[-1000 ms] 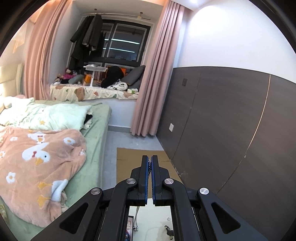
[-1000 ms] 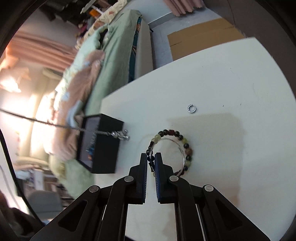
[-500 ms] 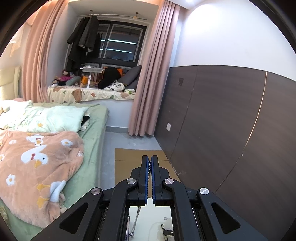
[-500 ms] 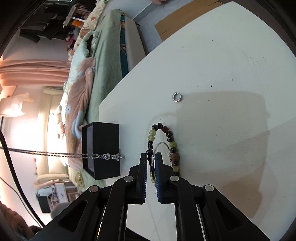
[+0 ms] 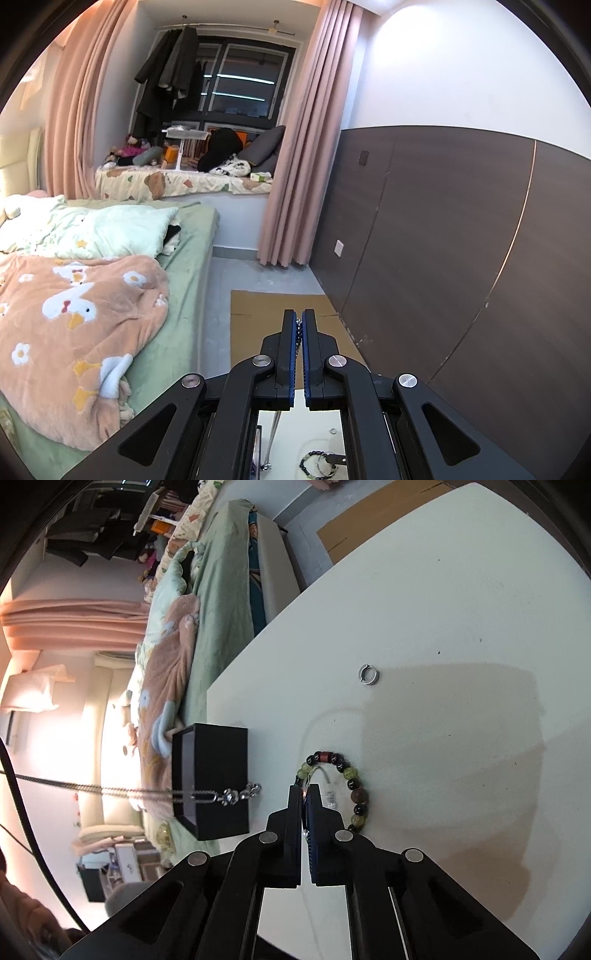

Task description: Organize jewelry

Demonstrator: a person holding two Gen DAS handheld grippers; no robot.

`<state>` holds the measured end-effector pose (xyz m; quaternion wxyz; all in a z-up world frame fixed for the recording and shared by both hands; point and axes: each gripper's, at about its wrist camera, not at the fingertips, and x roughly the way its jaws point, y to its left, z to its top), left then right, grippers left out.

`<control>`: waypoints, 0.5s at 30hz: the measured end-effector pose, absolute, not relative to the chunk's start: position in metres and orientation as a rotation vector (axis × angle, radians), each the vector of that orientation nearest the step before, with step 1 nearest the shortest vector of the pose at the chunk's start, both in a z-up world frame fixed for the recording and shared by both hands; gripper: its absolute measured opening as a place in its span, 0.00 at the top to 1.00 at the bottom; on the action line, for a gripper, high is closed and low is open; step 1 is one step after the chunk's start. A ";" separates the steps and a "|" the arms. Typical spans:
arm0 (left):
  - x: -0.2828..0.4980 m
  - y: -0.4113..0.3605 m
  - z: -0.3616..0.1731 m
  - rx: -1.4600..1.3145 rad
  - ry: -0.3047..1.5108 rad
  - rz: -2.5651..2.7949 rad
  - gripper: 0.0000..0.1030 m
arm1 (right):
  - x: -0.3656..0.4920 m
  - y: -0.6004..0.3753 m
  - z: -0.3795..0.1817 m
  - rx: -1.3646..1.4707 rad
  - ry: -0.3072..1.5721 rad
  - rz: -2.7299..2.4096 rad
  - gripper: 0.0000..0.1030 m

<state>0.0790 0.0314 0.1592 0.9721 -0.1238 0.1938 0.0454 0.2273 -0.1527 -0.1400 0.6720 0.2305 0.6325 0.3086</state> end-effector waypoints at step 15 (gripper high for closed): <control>0.062 0.038 0.209 -0.189 0.286 0.129 0.98 | 0.217 -0.142 -0.097 0.548 1.277 0.797 0.96</control>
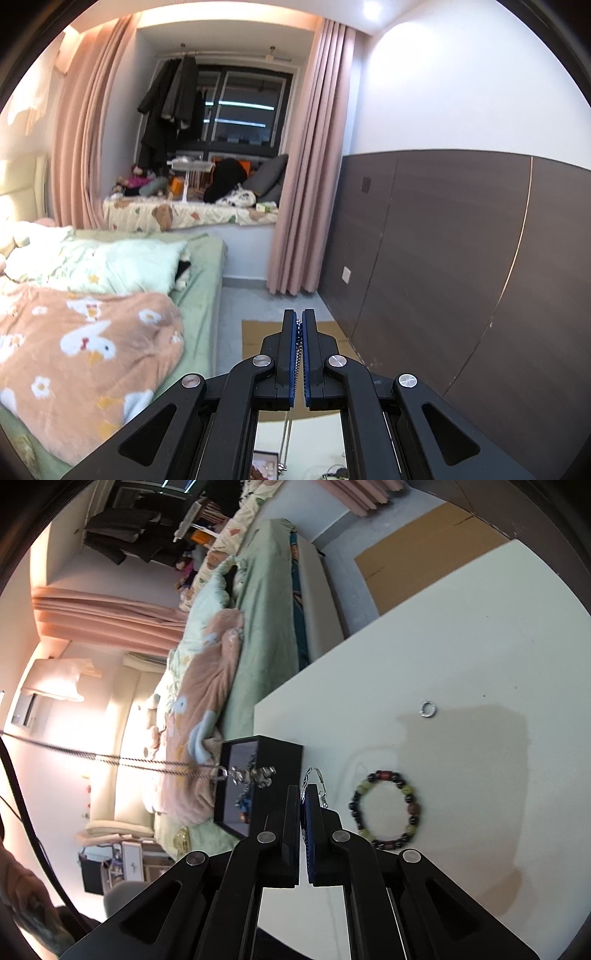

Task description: Organize jewelry

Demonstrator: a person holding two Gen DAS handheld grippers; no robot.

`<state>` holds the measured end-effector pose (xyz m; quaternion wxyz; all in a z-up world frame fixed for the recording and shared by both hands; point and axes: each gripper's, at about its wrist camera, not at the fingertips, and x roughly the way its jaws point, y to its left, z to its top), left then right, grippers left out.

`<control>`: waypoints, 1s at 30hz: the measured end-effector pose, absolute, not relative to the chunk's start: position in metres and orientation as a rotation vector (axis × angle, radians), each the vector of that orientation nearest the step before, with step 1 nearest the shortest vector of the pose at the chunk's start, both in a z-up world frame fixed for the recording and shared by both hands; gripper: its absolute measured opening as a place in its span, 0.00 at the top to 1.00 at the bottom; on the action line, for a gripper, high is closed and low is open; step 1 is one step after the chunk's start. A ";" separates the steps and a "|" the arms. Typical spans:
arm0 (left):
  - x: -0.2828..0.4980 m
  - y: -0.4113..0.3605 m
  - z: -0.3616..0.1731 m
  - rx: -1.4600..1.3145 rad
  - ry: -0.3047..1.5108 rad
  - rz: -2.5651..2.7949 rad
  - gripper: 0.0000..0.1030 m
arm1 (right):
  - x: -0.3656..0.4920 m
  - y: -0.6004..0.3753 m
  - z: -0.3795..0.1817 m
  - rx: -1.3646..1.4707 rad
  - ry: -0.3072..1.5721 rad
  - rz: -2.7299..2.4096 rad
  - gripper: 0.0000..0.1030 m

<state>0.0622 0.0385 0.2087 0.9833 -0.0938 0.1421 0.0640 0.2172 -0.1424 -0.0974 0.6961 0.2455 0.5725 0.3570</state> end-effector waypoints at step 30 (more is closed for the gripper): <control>0.084 0.076 0.177 -0.256 0.344 0.137 0.98 | 0.192 -0.091 -0.076 0.453 1.218 0.906 0.96</control>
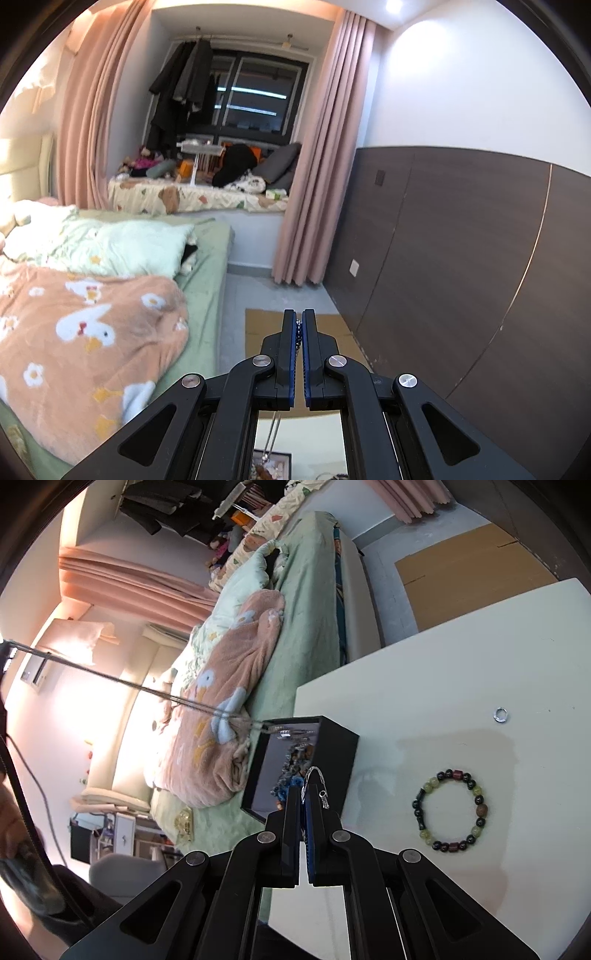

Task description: Organize jewelry

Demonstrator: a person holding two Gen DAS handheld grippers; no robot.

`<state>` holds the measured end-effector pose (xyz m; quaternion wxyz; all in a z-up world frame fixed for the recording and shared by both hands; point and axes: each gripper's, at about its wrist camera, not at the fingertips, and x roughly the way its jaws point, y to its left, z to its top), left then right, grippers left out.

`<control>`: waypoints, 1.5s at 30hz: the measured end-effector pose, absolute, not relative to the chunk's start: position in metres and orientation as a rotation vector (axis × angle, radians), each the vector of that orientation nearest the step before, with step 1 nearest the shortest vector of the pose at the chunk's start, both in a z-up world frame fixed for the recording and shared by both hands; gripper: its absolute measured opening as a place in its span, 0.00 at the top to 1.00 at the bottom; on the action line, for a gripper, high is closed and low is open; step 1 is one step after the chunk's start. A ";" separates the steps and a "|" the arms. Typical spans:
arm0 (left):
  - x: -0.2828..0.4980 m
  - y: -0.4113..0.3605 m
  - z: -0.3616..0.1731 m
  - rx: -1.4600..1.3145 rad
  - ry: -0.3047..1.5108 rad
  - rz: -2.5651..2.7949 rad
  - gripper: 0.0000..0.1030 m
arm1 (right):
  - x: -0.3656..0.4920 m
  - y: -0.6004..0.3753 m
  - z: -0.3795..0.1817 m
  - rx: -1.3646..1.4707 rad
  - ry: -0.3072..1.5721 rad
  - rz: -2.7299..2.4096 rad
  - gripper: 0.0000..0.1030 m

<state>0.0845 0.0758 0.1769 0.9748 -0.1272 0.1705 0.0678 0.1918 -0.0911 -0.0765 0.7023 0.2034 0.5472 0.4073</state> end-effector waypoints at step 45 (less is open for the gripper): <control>0.116 0.135 -0.020 -0.680 0.656 0.085 0.25 | 0.191 -0.047 -0.080 0.509 1.100 0.872 0.36</control>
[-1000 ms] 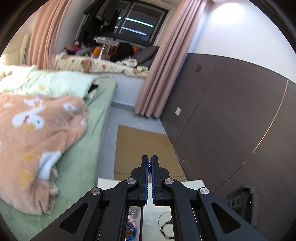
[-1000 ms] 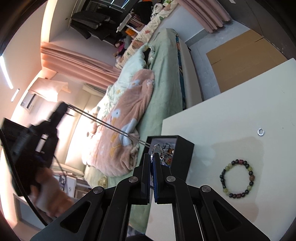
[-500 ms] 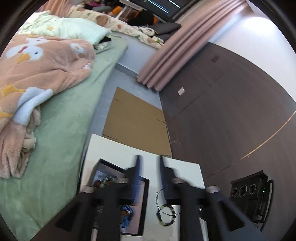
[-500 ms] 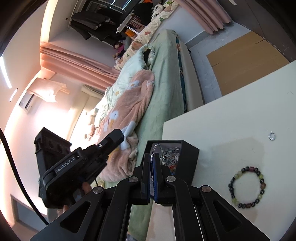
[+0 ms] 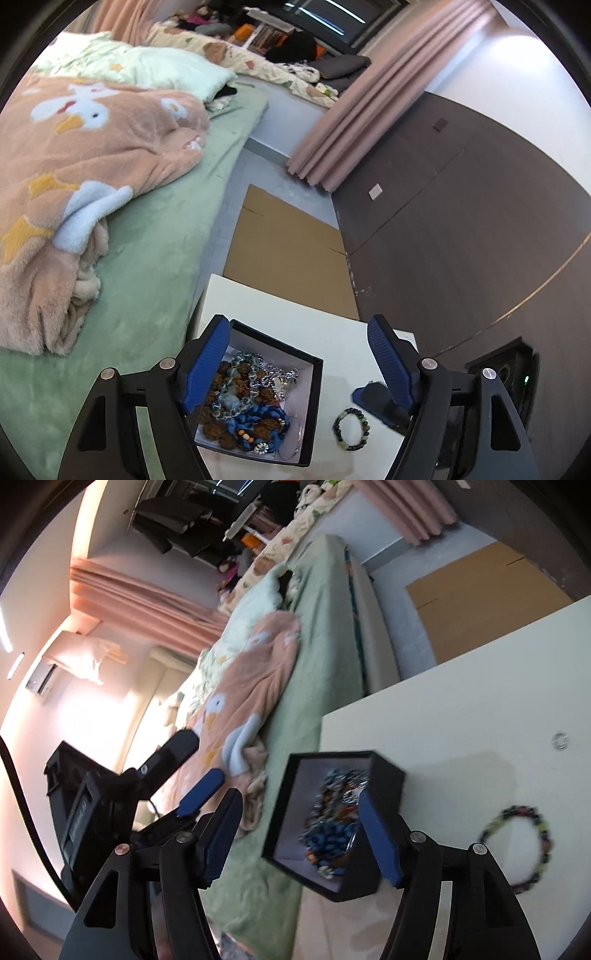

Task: Organize jewelry
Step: 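Release the pendant into the box and withdraw the right tool, then grasp the green-and-dark bead bracelet with the left tool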

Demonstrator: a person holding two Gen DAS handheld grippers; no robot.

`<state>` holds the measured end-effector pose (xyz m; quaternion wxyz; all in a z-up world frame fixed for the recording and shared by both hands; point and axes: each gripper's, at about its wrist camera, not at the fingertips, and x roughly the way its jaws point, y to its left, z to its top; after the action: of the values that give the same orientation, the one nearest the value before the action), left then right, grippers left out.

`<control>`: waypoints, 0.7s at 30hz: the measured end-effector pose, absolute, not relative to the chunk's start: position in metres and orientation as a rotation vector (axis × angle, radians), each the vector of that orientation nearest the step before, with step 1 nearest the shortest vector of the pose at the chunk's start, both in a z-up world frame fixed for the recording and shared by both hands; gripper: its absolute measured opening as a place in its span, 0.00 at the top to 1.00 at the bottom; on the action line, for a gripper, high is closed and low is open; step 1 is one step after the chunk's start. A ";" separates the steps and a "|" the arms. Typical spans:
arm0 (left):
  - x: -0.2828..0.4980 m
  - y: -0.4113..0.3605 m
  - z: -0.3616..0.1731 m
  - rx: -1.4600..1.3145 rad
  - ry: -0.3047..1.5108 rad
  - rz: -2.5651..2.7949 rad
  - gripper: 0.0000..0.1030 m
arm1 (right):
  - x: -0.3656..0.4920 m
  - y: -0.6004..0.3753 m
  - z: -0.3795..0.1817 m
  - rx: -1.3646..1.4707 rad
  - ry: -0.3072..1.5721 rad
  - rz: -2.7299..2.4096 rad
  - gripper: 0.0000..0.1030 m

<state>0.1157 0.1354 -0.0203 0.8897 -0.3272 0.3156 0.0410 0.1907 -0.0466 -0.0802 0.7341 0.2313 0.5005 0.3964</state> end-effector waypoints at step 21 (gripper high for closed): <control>0.143 0.024 -0.044 -0.411 0.807 -0.064 0.38 | 0.215 -0.187 -0.077 0.526 1.124 0.431 0.36</control>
<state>0.1435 0.0244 -0.0442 0.8988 -0.1985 0.3896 -0.0310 0.2152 -0.1866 -0.0767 0.7917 0.2445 0.5226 0.2005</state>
